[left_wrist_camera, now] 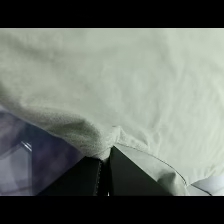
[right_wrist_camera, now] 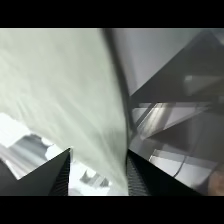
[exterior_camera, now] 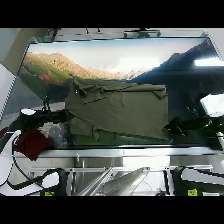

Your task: Fold the shirts.

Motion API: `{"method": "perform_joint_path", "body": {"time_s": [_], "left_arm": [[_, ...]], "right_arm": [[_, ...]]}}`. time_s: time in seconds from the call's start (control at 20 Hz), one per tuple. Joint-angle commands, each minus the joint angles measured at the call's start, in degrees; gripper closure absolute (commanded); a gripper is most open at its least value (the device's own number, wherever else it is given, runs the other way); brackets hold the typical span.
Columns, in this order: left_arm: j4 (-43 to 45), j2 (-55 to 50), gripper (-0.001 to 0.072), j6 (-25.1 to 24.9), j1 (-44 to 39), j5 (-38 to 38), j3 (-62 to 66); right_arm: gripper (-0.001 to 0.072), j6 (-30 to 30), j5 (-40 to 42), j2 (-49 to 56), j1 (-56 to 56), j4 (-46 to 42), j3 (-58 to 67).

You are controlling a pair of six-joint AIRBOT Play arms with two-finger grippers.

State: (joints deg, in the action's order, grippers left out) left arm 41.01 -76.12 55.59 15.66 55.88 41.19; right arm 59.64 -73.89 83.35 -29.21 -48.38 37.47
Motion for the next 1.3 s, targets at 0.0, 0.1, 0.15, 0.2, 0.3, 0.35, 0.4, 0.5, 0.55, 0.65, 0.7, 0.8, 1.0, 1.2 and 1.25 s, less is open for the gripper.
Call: {"method": "perform_joint_path", "body": {"time_s": [0.0, 0.1, 0.15, 0.2, 0.3, 0.35, 0.4, 0.5, 0.55, 0.65, 0.7, 0.8, 1.0, 1.2, 1.25], "left_arm": [[-0.2, 0.0, 0.0683, -0.1, -0.1, 0.0, 0.5], [-0.3, 0.1, 0.0683, -0.1, -0.1, 0.1, 0.5], [-0.6, 0.1, 0.0684, -0.1, -0.1, 0.4, 0.5], [-1.1, 0.3, 0.0684, -0.1, 0.0, 1.4, 0.8], [-4.5, 2.7, 0.0685, -2.2, 0.5, 5.5, 2.4], [-7.3, 5.1, 0.0686, -3.8, 1.1, 8.5, 4.1], [-10.5, 8.7, 0.0686, -4.6, 2.1, 11.8, 6.7], [-20.3, 17.8, 0.0686, -5.1, 5.7, 17.1, 13.6], [-26.7, 22.7, 0.0685, -5.4, 8.3, 18.7, 17.9], [-35.8, 31.0, 0.0685, -6.6, 14.7, 19.6, 28.8], [-36.7, 33.8, 0.0685, -6.5, 18.4, 19.6, 35.1], [-36.6, 37.4, 0.0685, -6.5, 25.5, 19.7, 45.1], [-36.3, 36.9, 0.0685, -4.7, 29.0, 20.2, 54.8], [-31.9, 29.8, 0.0685, -3.0, 21.8, 25.1, 53.4], [-30.4, 27.8, 0.0685, -3.3, 18.3, 24.5, 50.9]], "right_arm": [[0.0429, 1.9, 1.2, 1.5, 6.3, -0.8, -0.5], [0.0494, 1.6, 1.2, 1.2, 9.2, 2.5, -0.4], [0.0659, 0.7, 1.1, 0.8, 10.2, 4.6, -0.2], [0.0694, -0.3, 0.7, -0.3, 10.8, 7.1, 0.2], [0.0694, -1.9, -2.3, -4.3, 10.5, 12.4, 2.3], [0.0695, -2.0, -5.1, -7.7, 9.8, 15.1, 4.5], [0.0695, -2.0, -8.6, -11.9, 8.7, 18.3, 7.7], [0.0695, -2.0, -13.2, -21.7, 5.4, 26.2, 16.2], [0.0695, -2.0, -13.3, -26.6, 3.1, 30.0, 21.4], [0.0695, -2.2, -9.9, -35.8, -2.6, 36.1, 32.9], [0.0695, -2.2, -7.3, -39.3, -5.0, 36.9, 37.5], [0.0694, -2.8, 0.5, -45.8, -8.9, 36.9, 44.2], [0.0695, -4.6, 11.8, -51.5, -11.8, 34.8, 47.6], [0.0697, -2.6, 2.5, -43.0, -8.2, 34.5, 45.5], [0.0697, -2.7, 1.8, -40.1, -5.2, 33.6, 43.3]]}}
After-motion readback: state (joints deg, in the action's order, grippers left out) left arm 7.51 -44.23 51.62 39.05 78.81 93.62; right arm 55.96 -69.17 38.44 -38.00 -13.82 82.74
